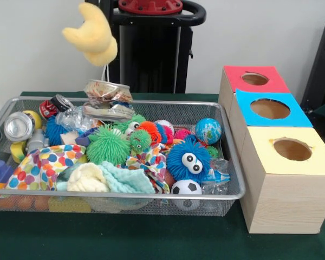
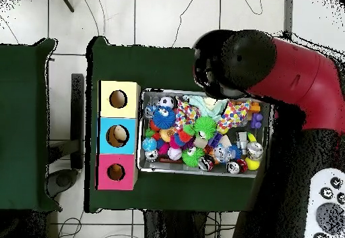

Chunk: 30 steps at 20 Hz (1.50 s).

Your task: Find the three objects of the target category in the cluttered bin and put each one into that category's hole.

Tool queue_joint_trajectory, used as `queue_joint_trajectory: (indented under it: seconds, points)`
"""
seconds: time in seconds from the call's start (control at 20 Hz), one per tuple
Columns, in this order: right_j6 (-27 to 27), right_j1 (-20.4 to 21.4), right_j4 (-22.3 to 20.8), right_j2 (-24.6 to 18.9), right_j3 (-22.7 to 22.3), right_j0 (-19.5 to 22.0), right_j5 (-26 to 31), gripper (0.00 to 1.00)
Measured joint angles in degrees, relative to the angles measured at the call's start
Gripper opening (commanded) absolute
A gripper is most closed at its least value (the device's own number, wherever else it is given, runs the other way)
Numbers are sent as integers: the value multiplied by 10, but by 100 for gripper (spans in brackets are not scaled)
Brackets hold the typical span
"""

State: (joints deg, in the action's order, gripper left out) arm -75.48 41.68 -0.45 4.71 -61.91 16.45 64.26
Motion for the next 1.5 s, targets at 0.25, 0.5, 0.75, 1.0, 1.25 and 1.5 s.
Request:
queue_joint_trajectory:
  seconds: [0.25, 0.5, 0.75, 1.0, 1.25, 1.5]
  points:
    - [0, -7, -11, 0, 0, 0, 33, 0]
    - [0, -11, -12, 0, 0, 1, 34, 0]
    - [0, -17, -11, -1, 0, 5, 34, 0]
    - [0, -19, -2, -5, -4, 10, 34, 0]
    - [0, -19, 15, -15, -5, 14, 34, 0]
    - [0, -19, 39, -25, -5, 12, 34, 0]
